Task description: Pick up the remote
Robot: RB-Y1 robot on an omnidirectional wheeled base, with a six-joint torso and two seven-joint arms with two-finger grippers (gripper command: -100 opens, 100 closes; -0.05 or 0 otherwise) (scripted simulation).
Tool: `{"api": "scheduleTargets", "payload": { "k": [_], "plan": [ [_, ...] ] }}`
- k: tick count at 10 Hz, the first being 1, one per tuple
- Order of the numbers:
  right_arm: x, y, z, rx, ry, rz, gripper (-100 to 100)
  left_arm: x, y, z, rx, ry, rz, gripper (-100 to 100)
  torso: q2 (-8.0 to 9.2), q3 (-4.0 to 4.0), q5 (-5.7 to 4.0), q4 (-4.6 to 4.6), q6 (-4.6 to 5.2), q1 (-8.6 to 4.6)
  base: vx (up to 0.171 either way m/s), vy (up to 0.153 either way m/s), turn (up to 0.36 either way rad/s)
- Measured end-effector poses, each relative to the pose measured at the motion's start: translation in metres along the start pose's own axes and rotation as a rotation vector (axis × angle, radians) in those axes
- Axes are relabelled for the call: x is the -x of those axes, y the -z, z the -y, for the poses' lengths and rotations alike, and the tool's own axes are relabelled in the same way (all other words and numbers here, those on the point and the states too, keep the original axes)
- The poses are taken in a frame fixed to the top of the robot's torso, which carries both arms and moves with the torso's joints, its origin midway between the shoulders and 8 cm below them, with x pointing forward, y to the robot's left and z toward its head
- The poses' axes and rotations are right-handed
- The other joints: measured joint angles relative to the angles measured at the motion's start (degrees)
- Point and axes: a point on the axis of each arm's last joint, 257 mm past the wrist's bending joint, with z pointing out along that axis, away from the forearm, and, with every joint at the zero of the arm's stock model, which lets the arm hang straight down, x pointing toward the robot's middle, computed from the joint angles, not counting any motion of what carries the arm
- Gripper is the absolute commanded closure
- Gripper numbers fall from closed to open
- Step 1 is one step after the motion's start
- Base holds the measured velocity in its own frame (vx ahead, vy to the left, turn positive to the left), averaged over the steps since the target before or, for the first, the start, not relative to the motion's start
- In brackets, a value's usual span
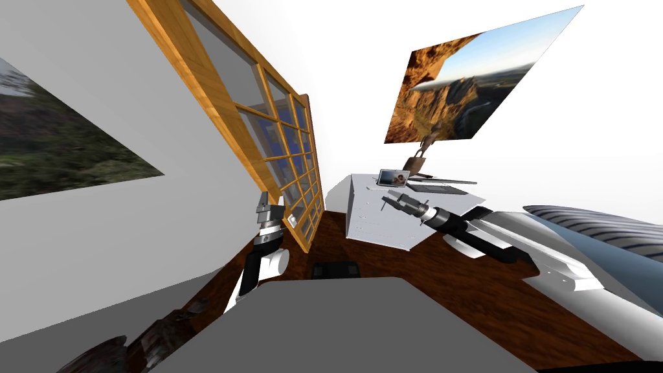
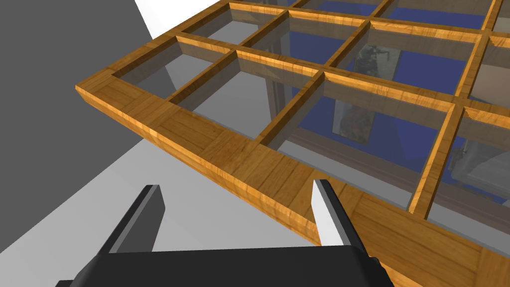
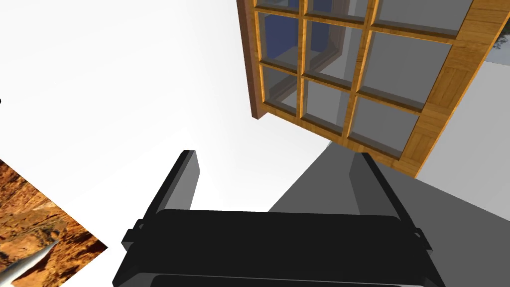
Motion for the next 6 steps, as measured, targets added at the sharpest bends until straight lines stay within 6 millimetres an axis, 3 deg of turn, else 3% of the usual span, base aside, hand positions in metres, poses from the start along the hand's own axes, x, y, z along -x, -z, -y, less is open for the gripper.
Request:
{"api": "scheduleTargets", "payload": {
  "k": [6],
  "plan": [
    [-0.011,0.007,0.020,0.042,0.145,-0.181,-100,0.000,0.000,0.000,0.000,0.000,0.000,0,-0.10,-0.06,0.00,-0.02,-0.02,0.02,0.028,0.017,0.029]
  ]
}}
